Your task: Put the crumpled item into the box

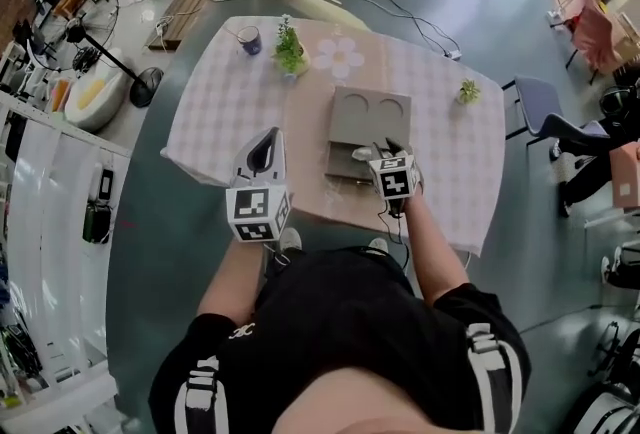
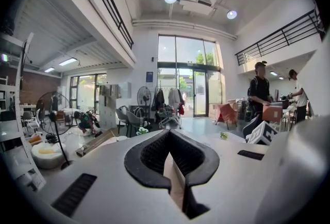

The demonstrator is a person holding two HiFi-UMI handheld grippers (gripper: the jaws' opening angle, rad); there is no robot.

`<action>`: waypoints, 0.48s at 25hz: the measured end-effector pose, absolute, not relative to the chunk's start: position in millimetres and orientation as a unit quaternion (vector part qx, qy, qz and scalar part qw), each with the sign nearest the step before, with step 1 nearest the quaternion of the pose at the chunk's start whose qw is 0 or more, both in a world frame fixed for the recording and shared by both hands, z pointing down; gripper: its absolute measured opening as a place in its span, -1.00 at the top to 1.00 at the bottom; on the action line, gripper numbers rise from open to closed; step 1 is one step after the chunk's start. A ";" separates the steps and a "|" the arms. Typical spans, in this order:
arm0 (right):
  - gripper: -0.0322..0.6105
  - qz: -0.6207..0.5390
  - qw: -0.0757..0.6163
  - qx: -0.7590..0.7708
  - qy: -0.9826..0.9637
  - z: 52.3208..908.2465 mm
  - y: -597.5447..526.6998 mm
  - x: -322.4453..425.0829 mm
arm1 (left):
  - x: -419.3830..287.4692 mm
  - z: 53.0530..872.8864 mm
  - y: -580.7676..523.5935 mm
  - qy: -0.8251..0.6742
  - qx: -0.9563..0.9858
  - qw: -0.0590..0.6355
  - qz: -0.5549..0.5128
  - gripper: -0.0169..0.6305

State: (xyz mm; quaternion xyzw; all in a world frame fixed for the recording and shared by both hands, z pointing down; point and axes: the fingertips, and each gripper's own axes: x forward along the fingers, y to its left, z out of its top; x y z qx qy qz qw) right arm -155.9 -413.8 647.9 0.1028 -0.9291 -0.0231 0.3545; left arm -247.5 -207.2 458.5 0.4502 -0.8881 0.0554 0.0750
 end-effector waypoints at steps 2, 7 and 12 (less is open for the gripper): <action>0.64 -0.004 0.302 0.129 -0.945 612.2 -423.0 -155.2 | -244.7 457.1 -215.4 -0.884 0.458 0.073 0.054 0.94; 0.89 0.024 0.170 0.166 -0.971 526.1 -436.4 -142.5 | -238.0 455.4 -232.3 -0.874 0.479 0.066 0.050 0.94; 0.89 0.018 0.058 0.189 -0.980 448.5 -435.6 -122.6 | -229.6 455.9 -248.1 -0.861 0.503 0.060 0.047 0.94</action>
